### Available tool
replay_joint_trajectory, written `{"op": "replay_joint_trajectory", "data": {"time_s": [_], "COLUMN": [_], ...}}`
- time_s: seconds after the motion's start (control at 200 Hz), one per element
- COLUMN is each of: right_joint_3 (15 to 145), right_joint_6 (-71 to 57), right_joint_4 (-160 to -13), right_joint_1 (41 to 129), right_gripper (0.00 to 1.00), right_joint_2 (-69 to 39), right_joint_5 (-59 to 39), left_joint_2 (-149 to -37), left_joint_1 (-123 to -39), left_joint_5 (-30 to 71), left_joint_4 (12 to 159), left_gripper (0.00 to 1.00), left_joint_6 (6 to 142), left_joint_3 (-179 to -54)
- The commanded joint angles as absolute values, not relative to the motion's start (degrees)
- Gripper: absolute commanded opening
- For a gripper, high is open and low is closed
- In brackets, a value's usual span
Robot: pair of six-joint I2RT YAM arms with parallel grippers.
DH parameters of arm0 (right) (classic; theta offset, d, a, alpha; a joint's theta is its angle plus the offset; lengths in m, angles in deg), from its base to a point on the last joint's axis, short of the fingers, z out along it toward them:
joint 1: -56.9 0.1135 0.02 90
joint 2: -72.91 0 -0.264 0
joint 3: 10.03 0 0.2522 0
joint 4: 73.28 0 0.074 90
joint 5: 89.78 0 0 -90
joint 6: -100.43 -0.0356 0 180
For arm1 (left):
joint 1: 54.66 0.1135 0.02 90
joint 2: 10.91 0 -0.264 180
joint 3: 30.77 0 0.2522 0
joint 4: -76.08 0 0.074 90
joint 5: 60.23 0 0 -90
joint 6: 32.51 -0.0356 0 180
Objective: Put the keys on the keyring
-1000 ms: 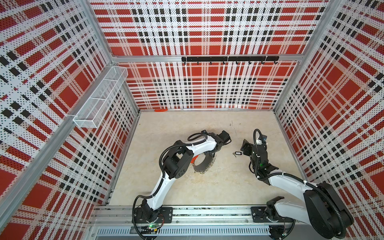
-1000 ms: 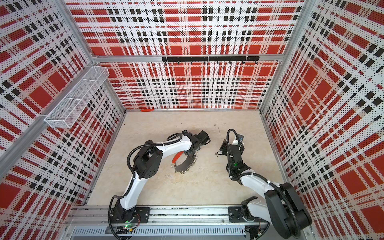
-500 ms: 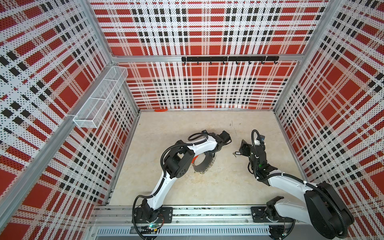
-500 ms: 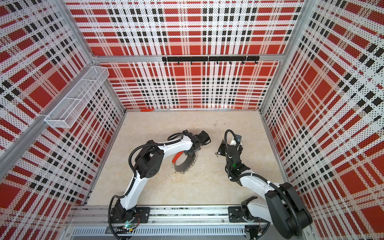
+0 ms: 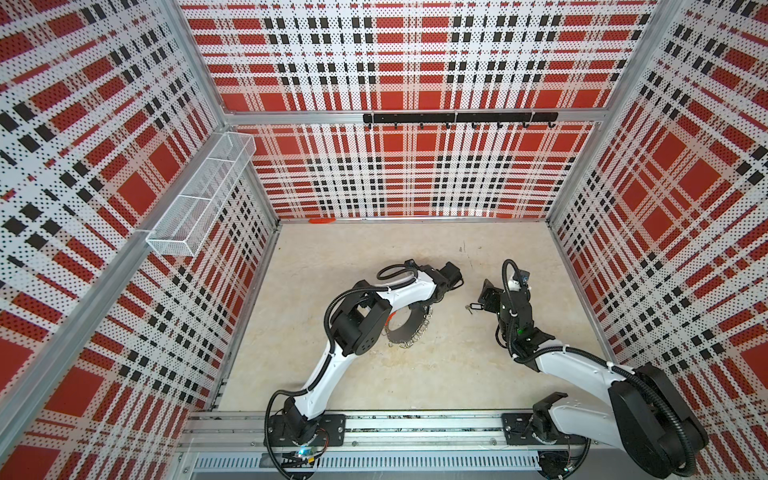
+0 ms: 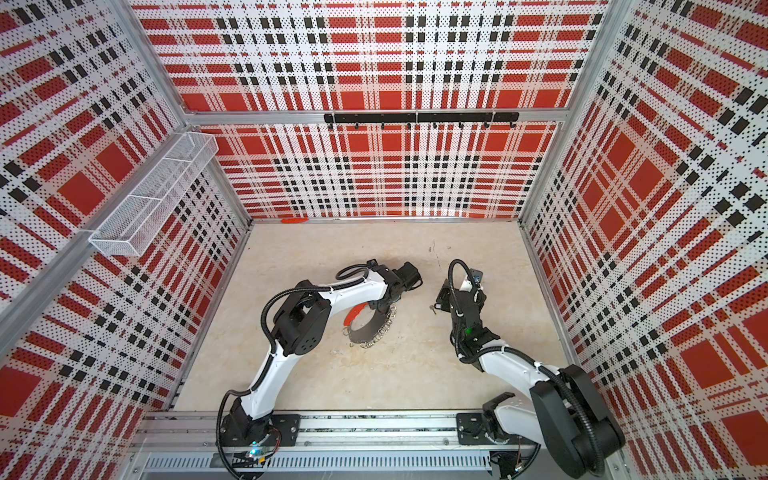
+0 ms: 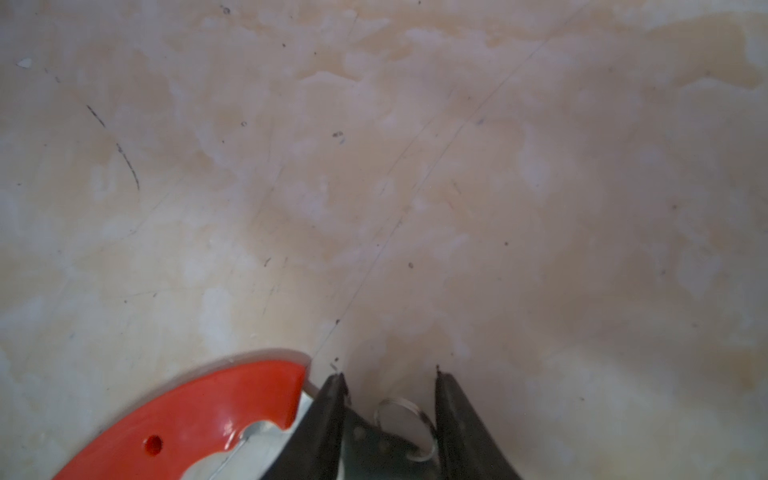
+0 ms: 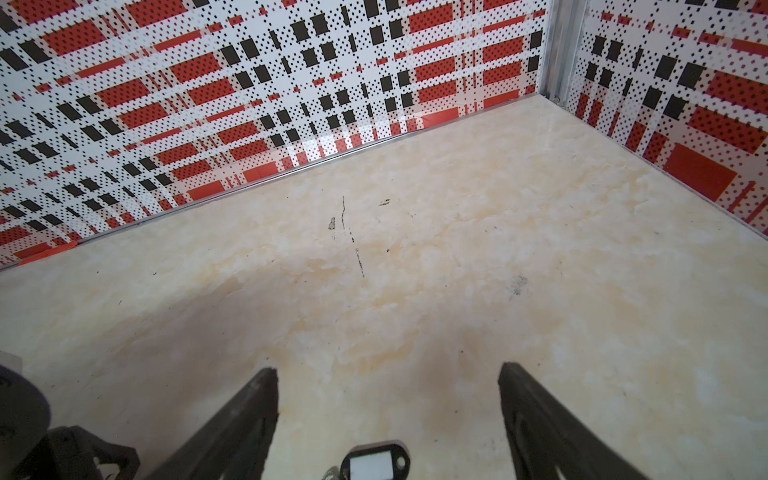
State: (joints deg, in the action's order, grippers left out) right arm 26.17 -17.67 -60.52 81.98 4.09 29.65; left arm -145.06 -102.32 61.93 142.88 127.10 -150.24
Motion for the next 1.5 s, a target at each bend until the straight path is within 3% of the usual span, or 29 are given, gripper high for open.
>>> {"op": "replay_joint_trajectory", "data": {"time_s": [0.0,0.215,0.676,1.007,1.077,1.122,1.243,1.443,1.493], "right_joint_3": [26.0,26.1,26.4,26.7,26.6,26.5,26.5,27.0,27.1], "right_joint_6": [-17.7,-16.5,-16.1,-16.6,-16.7,-16.8,-18.1,-18.7,-18.7], "right_joint_4": [-58.9,-58.3,-58.6,-58.7,-58.7,-58.8,-60.0,-61.9,-62.6], "right_joint_1": [82.4,84.0,84.3,84.2,84.3,84.3,84.2,84.3,84.2], "right_gripper": [0.86,0.86,0.86,0.86,0.86,0.86,0.88,0.88,0.89], "right_joint_2": [4.4,4.2,4.0,3.2,3.4,3.7,4.5,5.1,5.4], "right_joint_5": [30.1,31.6,32.4,32.3,32.4,32.7,34.6,36.4,36.6], "left_joint_2": [-147.2,-146.7,-144.8,-141.8,-139.7,-137.8,-132.8,-127.5,-127.3], "left_joint_1": [-102.2,-102.4,-102.7,-103.3,-103.4,-103.7,-103.9,-101.8,-100.5], "left_joint_5": [61.9,63.4,65.5,66.2,67.3,68.4,68.9,59.2,55.7], "left_joint_4": [145.0,147.3,149.3,149.8,149.6,149.0,145.2,136.4,136.4], "left_gripper": [0.32,0.28,0.07,0.03,0.15,0.31,1.00,1.00,0.93], "left_joint_6": [127.1,127.5,127.7,128.9,129.5,129.6,129.0,128.5,129.8], "left_joint_3": [-151.3,-152.3,-152.4,-150.8,-149.6,-148.3,-144.6,-139.6,-139.4]}}
